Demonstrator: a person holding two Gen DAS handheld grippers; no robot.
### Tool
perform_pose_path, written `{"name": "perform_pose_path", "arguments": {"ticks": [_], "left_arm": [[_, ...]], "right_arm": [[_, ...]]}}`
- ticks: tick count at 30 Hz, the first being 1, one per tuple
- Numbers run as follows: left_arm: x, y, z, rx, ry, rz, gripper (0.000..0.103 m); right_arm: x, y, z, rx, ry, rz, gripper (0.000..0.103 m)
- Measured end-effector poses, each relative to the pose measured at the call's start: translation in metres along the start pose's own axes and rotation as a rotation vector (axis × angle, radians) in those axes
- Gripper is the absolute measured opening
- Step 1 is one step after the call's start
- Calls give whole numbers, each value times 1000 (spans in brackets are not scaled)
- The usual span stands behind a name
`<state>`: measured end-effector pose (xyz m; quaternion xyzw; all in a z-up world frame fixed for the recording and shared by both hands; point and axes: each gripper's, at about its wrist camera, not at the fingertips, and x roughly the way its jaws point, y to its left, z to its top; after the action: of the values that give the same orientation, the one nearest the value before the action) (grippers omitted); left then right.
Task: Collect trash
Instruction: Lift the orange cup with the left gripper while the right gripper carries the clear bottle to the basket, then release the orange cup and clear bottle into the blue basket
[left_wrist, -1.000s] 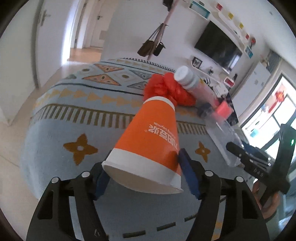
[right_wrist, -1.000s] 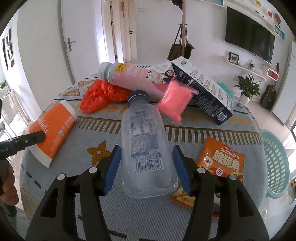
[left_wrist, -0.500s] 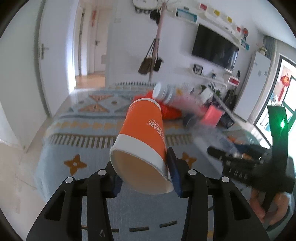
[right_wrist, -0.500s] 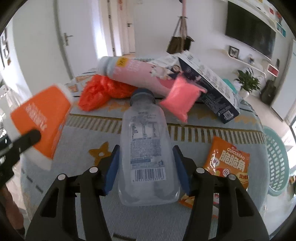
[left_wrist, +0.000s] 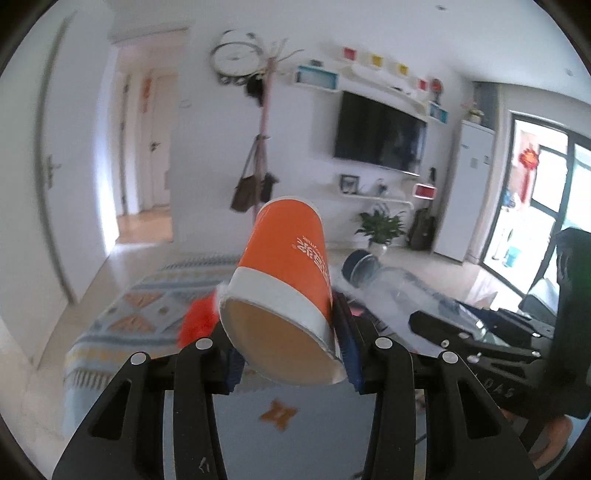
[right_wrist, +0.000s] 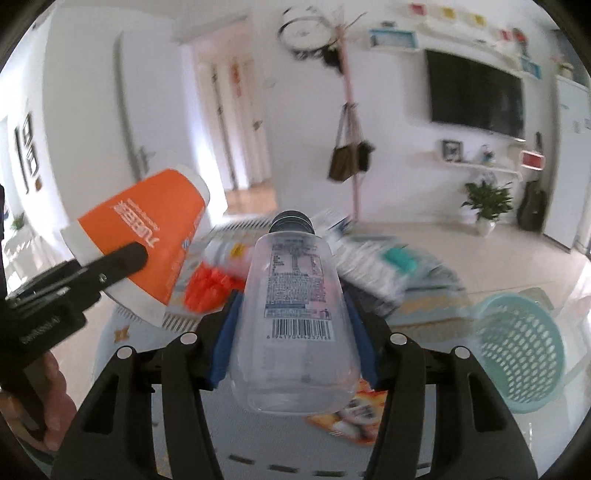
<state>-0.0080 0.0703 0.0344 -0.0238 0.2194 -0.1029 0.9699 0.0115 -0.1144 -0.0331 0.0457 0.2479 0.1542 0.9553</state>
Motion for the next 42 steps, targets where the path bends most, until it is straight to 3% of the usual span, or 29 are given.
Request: {"name": "perform_pose_path", "arguments": {"ticks": [5, 12, 17, 20, 27, 30, 34, 42], "left_arm": [[34, -50, 19, 67, -3, -66, 41], [99, -131, 32, 151, 50, -215, 41], [151, -179, 27, 180, 137, -308, 42], [189, -205, 14, 196, 234, -342, 43], [258, -233, -33, 193, 460, -388, 46], [269, -233, -42, 176, 478, -383, 48], [271, -235, -43, 160, 468, -396, 64], [254, -231, -38, 137, 445, -401, 64]], "right_arm": [[-18, -57, 6, 60, -62, -177, 52], [-17, -151, -1, 210, -37, -344, 52], [-7, -213, -18, 321, 20, -454, 52], [5, -248, -37, 393, 85, -509, 52], [44, -299, -76, 515, 229, -562, 52], [52, -313, -89, 555, 260, -562, 52], [51, -320, -95, 565, 255, -550, 53], [37, -313, -90, 558, 235, -535, 53]]}}
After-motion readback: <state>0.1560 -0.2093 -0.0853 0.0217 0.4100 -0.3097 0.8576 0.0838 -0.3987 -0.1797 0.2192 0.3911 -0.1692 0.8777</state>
